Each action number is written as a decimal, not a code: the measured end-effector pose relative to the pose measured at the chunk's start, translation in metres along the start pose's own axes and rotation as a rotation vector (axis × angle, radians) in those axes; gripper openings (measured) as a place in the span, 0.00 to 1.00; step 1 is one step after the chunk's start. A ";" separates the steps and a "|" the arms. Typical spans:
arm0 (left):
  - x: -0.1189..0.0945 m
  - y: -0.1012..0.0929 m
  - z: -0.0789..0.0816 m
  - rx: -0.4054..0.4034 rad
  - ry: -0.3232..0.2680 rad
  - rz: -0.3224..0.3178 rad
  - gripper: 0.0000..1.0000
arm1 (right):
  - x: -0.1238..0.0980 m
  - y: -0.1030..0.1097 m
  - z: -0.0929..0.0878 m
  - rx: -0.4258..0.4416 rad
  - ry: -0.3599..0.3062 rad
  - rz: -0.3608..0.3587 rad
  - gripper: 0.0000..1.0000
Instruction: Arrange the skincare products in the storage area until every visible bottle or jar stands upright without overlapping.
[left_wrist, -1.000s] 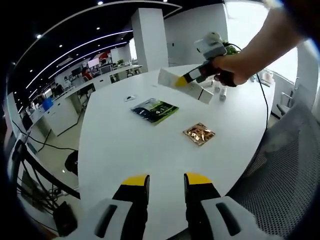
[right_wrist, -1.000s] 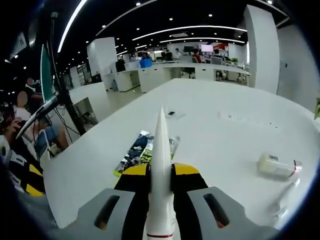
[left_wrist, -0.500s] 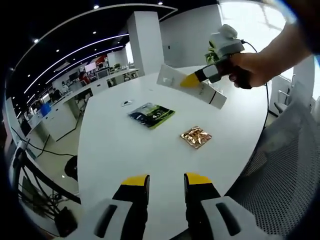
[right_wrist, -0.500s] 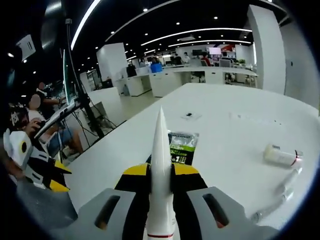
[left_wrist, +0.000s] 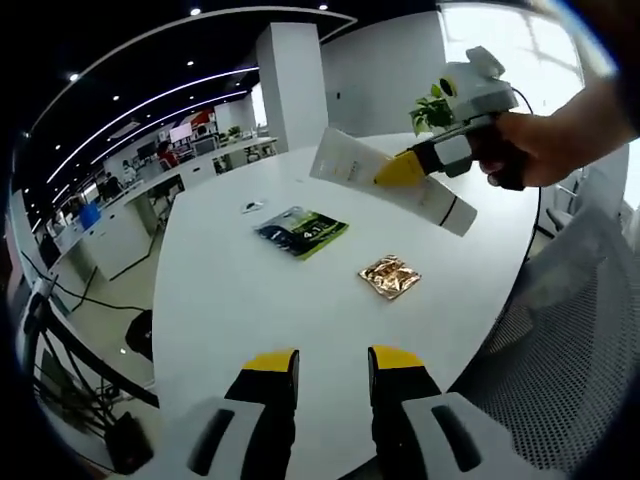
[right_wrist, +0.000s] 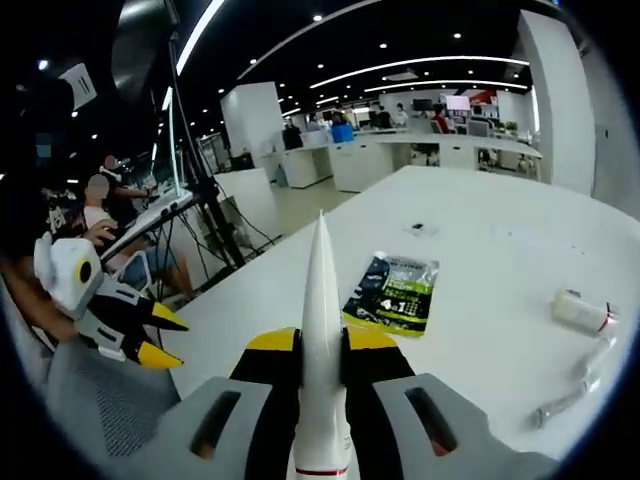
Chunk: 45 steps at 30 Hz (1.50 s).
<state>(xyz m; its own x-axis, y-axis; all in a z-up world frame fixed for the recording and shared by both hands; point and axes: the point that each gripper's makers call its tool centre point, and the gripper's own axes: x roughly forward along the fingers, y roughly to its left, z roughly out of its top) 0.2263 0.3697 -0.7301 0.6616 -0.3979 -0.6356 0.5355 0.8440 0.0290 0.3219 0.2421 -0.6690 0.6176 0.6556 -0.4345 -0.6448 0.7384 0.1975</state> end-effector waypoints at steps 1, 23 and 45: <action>0.000 0.000 0.001 -0.012 -0.004 -0.004 0.29 | 0.000 0.001 0.000 -0.002 0.000 0.005 0.14; -0.030 0.016 0.091 -0.671 -0.393 -0.200 0.36 | -0.011 0.047 0.014 -0.041 -0.048 0.112 0.13; -0.043 -0.007 0.116 -0.873 -0.544 -0.430 0.70 | -0.008 0.103 0.020 -0.132 -0.070 0.231 0.13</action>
<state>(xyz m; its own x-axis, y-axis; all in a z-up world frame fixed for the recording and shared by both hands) 0.2547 0.3390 -0.6139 0.7660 -0.6420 -0.0333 0.3640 0.4759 -0.8006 0.2595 0.3158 -0.6278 0.4736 0.8172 -0.3285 -0.8227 0.5436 0.1662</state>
